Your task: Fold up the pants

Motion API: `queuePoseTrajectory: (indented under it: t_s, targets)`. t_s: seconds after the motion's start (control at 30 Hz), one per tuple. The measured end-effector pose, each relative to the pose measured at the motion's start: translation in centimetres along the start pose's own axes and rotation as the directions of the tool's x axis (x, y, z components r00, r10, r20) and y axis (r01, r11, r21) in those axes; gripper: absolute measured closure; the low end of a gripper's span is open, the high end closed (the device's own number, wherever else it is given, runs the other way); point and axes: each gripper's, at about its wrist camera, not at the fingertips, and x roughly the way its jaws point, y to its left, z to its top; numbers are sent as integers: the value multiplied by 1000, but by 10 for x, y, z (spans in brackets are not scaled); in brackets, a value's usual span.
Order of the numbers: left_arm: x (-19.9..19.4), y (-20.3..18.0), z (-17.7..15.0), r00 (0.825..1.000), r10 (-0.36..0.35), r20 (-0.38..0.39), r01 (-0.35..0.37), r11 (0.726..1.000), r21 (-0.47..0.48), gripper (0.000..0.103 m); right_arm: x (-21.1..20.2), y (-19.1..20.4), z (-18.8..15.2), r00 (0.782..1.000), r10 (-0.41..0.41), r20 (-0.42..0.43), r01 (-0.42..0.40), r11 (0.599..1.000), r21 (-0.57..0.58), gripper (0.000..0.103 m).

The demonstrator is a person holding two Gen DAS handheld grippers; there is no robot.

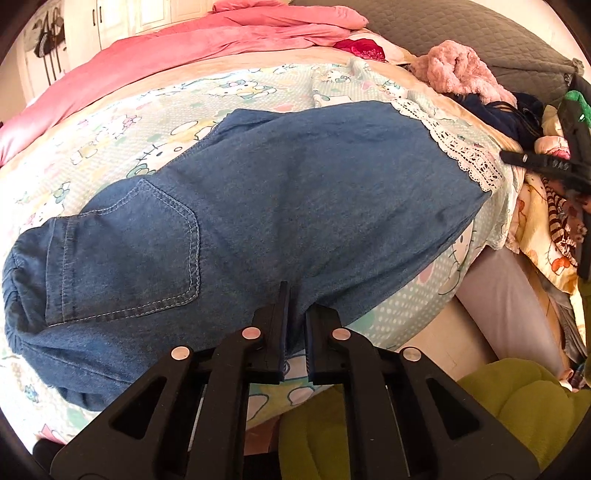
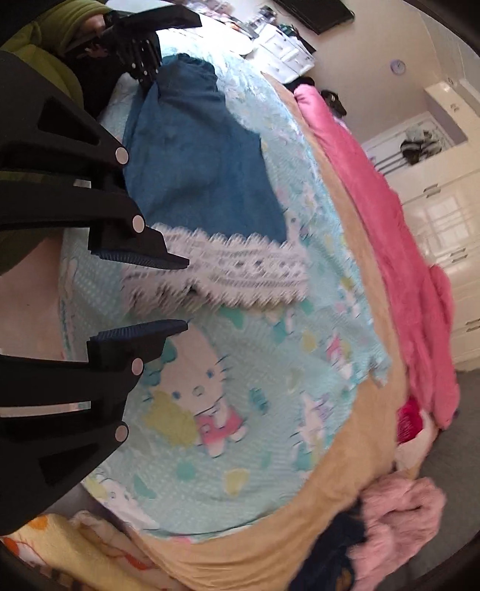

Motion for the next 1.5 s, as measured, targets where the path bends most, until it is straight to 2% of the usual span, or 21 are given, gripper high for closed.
queuePoseTrajectory:
  t_s: [0.07, 0.13, 0.2, 0.23, 0.27, 0.33, 0.43, 0.5, 0.6, 0.73, 0.8, 0.83, 0.87, 1.0, 1.13, 1.2, 1.23, 1.27, 1.33, 1.4, 1.5]
  targets:
    - [0, -1, 0, 1000, 0, -2, 0, 1000, 6, 98, 5, 14, 2, 999, 49, -2, -49, 998, -42, 74]
    - [-3, 0, -1, 1000, -3, -3, 3, 1000, 6, 96, 25, 28, -3, 998, 34, -50, -38, 995, -94, 73]
    - [-11, 2, -4, 1000, 3, 2, -3, 1000, 2, 87, 45, 30, -11, 994, -27, -106, 13, 992, -129, 73]
    - [-18, 4, -5, 1000, 0, 13, 0, 1000, -1, 77, 53, 28, -16, 991, -56, -119, 39, 989, -141, 75]
    - [-27, 8, -6, 1000, 3, 30, -2, 1000, -12, 68, 54, 26, -18, 992, -51, -114, 35, 990, -140, 75]
    - [-50, 25, -8, 997, 28, 76, -23, 997, -68, 61, 51, 25, -17, 993, -39, -108, 24, 991, -134, 74]
    - [-79, 54, -9, 984, 118, 136, -96, 983, -155, 43, 37, 26, -9, 997, -9, -72, 1, 993, -114, 72]
    - [-93, 78, -12, 969, 194, 151, -156, 960, -231, 38, 25, 28, -3, 1000, 10, -24, -13, 993, -120, 64]
    - [-100, 120, -20, 951, 288, 110, -225, 893, -389, 28, 18, 46, 7, 998, 69, 11, -66, 986, -153, 60]
    - [-86, 167, -27, 966, 254, 55, -178, 800, -573, 27, 31, 61, 16, 995, 95, 3, -93, 978, -186, 55]
    - [-72, 171, -24, 963, 269, 25, -206, 790, -577, 30, 38, 66, 20, 994, 108, -18, -109, 976, -188, 51]
    - [-67, 169, -24, 959, 284, 11, -229, 794, -563, 63, 46, 68, 21, 993, 112, -38, -117, 973, -200, 49]
    - [-64, 167, -26, 959, 285, 1, -239, 804, -544, 71, 53, 70, 21, 993, 102, -55, -112, 971, -211, 47]
    - [-72, 165, -32, 940, 339, -21, -306, 818, -486, 71, 73, 59, 6, 990, -11, -138, -20, 975, -221, 47]
    - [-85, 170, -42, 946, 323, -20, -288, 814, -505, 67, 68, 52, -6, 991, -18, -130, -14, 971, -240, 47]
    - [-98, 162, -31, 928, 372, 0, -326, 814, -480, 65, 63, 53, -4, 992, -8, -128, -23, 971, -238, 47]
    - [-107, 154, -21, 910, 413, 25, -360, 819, -447, 60, 59, 53, -1, 993, 10, -116, -37, 973, -230, 47]
    - [-114, 146, -10, 901, 430, 52, -372, 830, -416, 51, 55, 53, 1, 994, 23, -102, -46, 974, -224, 47]
    - [-117, 136, 13, 908, 407, 98, -346, 861, -374, 44, 48, 52, 13, 997, 56, -55, -66, 976, -208, 47]
    - [-108, 125, 37, 921, 370, 124, -318, 895, -313, 44, 47, 48, 27, 998, 62, -18, -64, 980, -187, 42]
    - [-77, 107, 78, 938, 317, 139, -283, 933, -220, 39, 51, 41, 51, 998, 56, 15, -53, 987, -151, 42]
